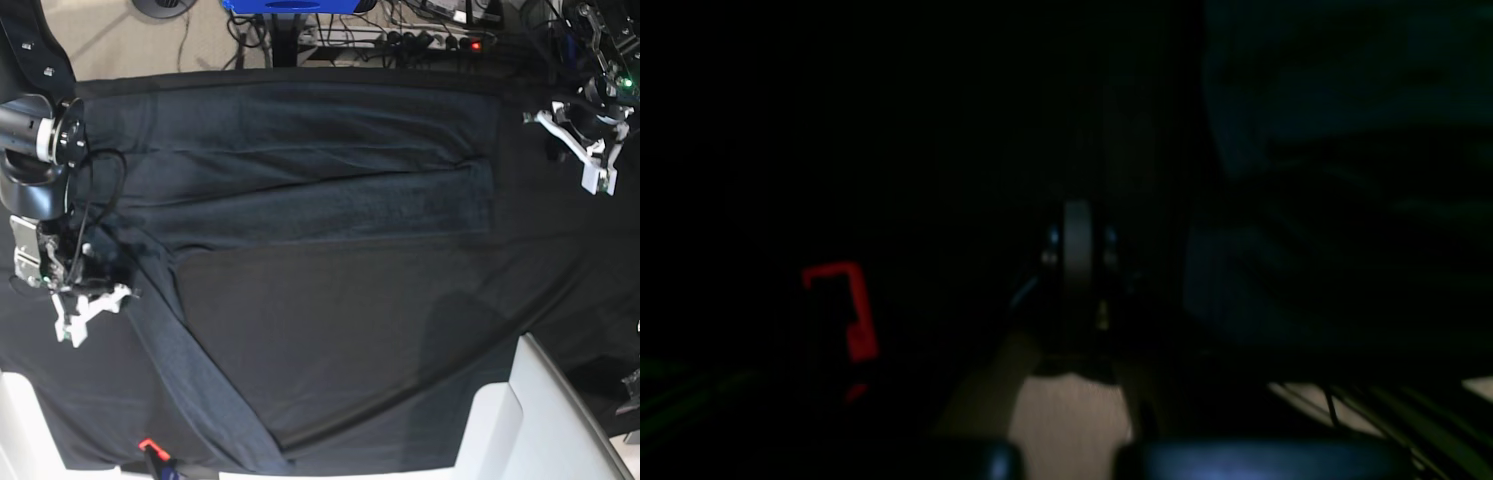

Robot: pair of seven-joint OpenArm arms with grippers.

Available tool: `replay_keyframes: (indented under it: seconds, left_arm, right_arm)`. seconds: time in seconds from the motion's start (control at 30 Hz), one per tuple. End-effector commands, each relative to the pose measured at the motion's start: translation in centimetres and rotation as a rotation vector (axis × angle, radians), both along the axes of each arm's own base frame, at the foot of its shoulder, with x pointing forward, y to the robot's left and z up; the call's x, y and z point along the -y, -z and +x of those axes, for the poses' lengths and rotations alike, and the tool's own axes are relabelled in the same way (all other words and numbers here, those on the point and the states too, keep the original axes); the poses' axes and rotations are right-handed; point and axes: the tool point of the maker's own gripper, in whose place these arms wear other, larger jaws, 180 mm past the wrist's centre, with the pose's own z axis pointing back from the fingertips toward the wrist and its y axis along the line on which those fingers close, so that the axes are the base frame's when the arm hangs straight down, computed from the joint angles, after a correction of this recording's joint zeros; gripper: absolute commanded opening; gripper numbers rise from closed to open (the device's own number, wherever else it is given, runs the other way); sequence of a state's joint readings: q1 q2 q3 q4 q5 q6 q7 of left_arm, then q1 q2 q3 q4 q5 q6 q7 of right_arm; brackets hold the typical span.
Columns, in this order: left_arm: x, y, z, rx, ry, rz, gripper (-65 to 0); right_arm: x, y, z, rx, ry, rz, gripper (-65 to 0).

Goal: Fold the T-shirt properly
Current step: 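Release the fold and move the right gripper to the sleeve near the collar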

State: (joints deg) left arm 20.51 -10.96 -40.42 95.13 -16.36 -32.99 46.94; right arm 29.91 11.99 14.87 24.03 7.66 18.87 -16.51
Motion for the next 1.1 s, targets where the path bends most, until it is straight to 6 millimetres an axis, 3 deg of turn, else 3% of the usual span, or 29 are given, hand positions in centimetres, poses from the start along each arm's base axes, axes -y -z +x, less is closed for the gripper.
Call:
replay_keyframes:
  seconds: [0.0,0.07,0.1,0.4,0.47,0.57,0.77,0.97,1.07]
  left_arm:
    - [-0.6,-1.1,0.8,0.039,0.006,0.022,-65.0]
    - [-0.6,-1.1,0.7,0.038,0.005,0.021,-65.0]
    - [-0.6,-1.1,0.7,0.038,0.005,0.021,-65.0]
    - [-0.8,-0.6,0.4,0.023,-0.002,0.012,-65.0]
    - [-0.8,-0.6,0.4,0.023,-0.002,0.012,-65.0]
    - [-0.8,-0.6,0.4,0.024,-0.002,0.014,-65.0]
    - [-1.1,-0.1,0.7,0.018,-0.014,0.002,-65.0]
    - [-1.2,0.6,0.9,0.008,-0.027,-0.016,-65.0]
    - [-0.3,0.9,1.2,-0.003,0.009,-0.022,-65.0]
  right_arm:
    - [0.2,-1.3,1.3,0.031,-0.001,0.002,-46.7]
    - [0.2,-1.2,1.2,0.028,-0.001,0.003,-61.5]
    - [0.2,-1.2,1.2,0.027,-0.002,0.003,-65.0]
    - [0.6,-1.1,0.3,0.015,-0.016,-0.016,-65.0]
    - [-0.2,-1.3,-0.3,0.027,-0.041,-0.031,-65.0]
    - [-0.1,-2.4,-1.8,0.05,-0.071,-0.084,-65.0]
    - [-2.3,-4.9,-4.8,0.081,-0.131,-0.134,-65.0]
    - [-4.0,-5.2,-8.9,0.042,-0.162,-0.148,-65.0]
    - [-4.4,-5.3,-10.5,0.028,-0.171,-0.157,-65.0]
